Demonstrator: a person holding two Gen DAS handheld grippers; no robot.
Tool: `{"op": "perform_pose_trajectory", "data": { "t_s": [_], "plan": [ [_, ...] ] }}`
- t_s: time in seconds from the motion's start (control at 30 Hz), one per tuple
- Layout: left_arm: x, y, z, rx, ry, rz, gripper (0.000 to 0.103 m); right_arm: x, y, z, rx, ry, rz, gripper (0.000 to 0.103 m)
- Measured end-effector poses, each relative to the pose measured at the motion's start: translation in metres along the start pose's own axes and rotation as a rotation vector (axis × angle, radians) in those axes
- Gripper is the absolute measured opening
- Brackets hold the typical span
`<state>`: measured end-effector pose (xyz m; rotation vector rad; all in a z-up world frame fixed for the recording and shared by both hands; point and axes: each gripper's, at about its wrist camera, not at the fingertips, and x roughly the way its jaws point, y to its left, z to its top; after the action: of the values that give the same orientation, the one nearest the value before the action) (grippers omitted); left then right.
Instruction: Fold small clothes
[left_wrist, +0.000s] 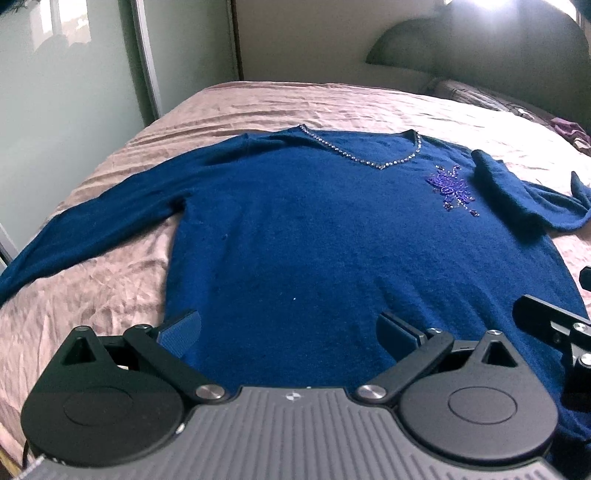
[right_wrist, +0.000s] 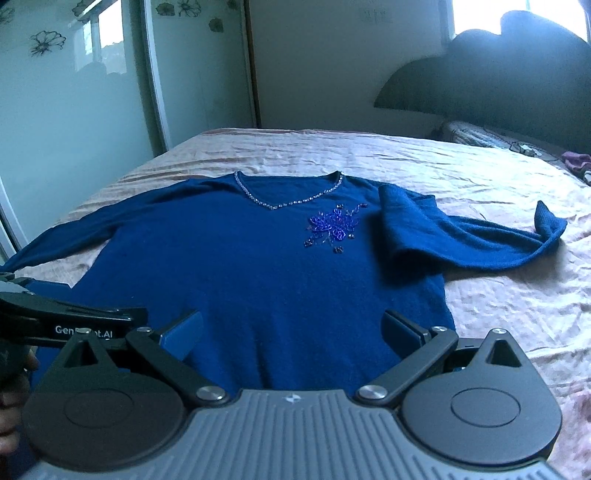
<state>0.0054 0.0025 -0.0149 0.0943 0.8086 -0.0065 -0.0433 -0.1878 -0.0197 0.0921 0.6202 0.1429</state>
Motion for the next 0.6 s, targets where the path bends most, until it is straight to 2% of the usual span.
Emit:
{"op": "perform_pose_trajectory", "data": {
  "t_s": [0.6],
  "plan": [
    [0.0017, -0.0005, -0.0031, 0.007, 0.001, 0.008, 0.102, -0.0029, -0.0038, -0.0013, 0.022, -0.019, -0.016, 0.103]
  ]
}}
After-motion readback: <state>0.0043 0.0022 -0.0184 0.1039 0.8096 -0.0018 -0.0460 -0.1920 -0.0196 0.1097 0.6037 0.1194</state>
